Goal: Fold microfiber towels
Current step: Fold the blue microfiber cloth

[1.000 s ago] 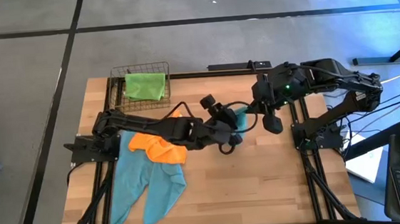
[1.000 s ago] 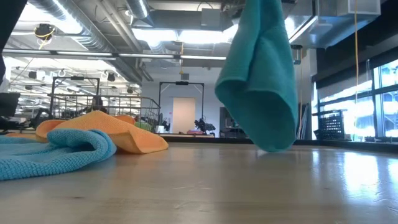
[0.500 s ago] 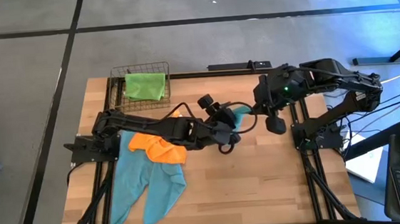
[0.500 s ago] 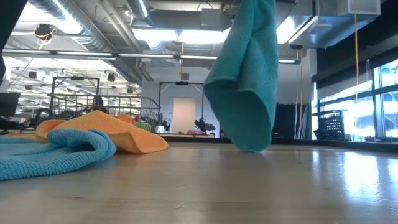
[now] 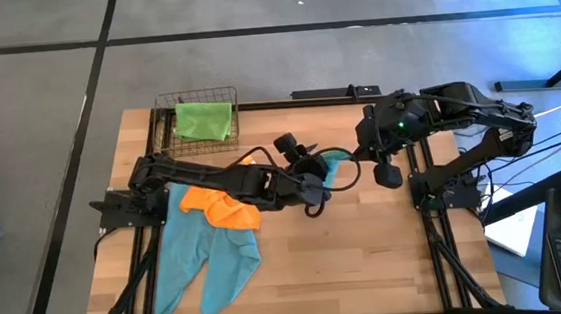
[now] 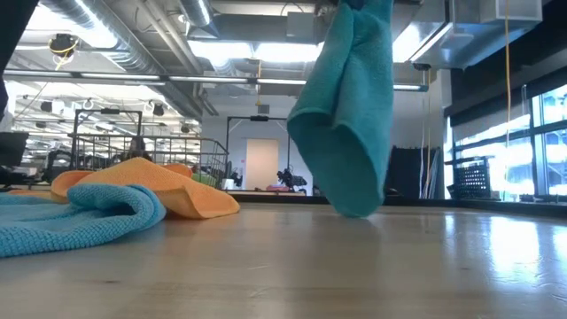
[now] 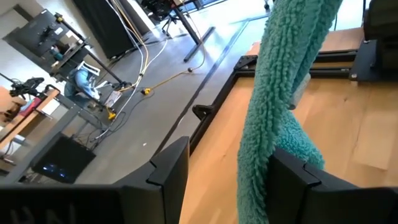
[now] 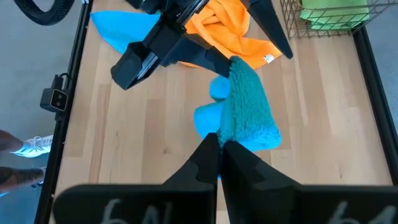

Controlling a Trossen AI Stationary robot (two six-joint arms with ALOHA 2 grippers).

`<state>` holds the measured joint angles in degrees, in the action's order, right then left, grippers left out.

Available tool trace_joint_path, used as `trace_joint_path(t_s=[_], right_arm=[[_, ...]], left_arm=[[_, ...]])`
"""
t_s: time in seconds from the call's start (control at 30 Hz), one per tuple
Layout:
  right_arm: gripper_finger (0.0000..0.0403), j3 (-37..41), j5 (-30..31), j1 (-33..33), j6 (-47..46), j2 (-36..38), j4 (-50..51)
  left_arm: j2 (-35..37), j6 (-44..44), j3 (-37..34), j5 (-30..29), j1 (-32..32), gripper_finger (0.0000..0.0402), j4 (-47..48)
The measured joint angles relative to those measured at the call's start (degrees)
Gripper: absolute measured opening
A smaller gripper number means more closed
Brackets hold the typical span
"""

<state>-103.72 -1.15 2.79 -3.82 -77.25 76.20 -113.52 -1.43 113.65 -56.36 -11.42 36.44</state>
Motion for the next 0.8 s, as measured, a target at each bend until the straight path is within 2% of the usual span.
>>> trace_joint_path(t_s=[0.8], right_arm=[[0.0012, 0.01, -3.01, -0.04, 12.31, -1.79, 1.07]], left_arm=[[0.18, -1.4, -0.02, 0.55, -1.63, 0.0163, -5.54]])
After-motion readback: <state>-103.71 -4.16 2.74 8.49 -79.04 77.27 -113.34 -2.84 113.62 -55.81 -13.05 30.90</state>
